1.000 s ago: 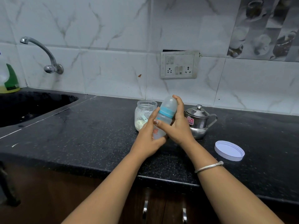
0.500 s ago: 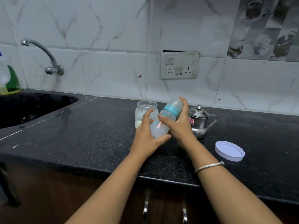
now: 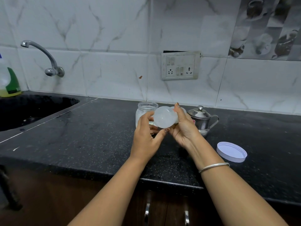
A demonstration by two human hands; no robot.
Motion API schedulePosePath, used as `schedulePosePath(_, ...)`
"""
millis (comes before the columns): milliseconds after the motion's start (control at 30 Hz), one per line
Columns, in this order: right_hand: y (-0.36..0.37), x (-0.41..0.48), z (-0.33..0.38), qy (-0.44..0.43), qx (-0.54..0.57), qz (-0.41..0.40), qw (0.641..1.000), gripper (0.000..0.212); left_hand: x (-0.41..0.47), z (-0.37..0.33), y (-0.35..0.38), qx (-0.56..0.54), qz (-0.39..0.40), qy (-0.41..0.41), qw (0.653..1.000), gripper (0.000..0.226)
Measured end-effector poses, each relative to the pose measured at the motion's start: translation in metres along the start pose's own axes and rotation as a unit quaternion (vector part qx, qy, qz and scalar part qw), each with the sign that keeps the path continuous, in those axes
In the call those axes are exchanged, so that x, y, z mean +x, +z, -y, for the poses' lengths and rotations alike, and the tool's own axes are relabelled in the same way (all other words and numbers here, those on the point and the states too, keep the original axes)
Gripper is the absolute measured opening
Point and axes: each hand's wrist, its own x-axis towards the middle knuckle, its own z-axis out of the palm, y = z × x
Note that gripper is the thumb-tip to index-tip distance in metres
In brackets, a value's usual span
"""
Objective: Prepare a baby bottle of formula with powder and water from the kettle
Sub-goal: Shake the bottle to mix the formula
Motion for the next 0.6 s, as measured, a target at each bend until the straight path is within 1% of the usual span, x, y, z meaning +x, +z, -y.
schedulePosePath(100,-0.0026,0.0027,-0.0021,-0.072,-0.059,-0.026,0.995,0.054,-0.0002,0.0007,-0.0003,0.024,0.006,-0.031,0.999,0.052)
schedulePosePath(200,-0.0045,0.0043,-0.0041,-0.175,-0.143,-0.033,0.974,0.08,0.0011,0.0031,0.0,0.051,0.024,-0.071,0.996,0.05)
schedulePosePath(233,-0.0054,0.0042,-0.004,-0.205,-0.17,-0.033,0.963,0.085,0.0016,0.0034,-0.0001,0.062,0.036,-0.085,0.994,0.05)
schedulePosePath(333,-0.0077,0.0015,-0.0028,-0.281,-0.253,-0.012,0.926,0.091,0.003,0.0052,-0.0009,0.089,0.062,-0.116,0.987,0.048)
schedulePosePath(400,-0.0083,-0.0009,-0.0023,-0.3,-0.275,0.004,0.913,0.091,0.0031,0.0054,-0.0014,0.097,0.067,-0.124,0.985,0.045)
schedulePosePath(500,-0.0063,-0.005,-0.0012,-0.302,-0.274,0.012,0.913,0.09,0.0029,0.0049,-0.0022,0.102,0.067,-0.127,0.984,0.043)
schedulePosePath(600,-0.0051,-0.0042,-0.0008,-0.274,-0.241,0.008,0.931,0.092,0.0021,0.0036,-0.0022,0.086,0.057,-0.122,0.987,0.045)
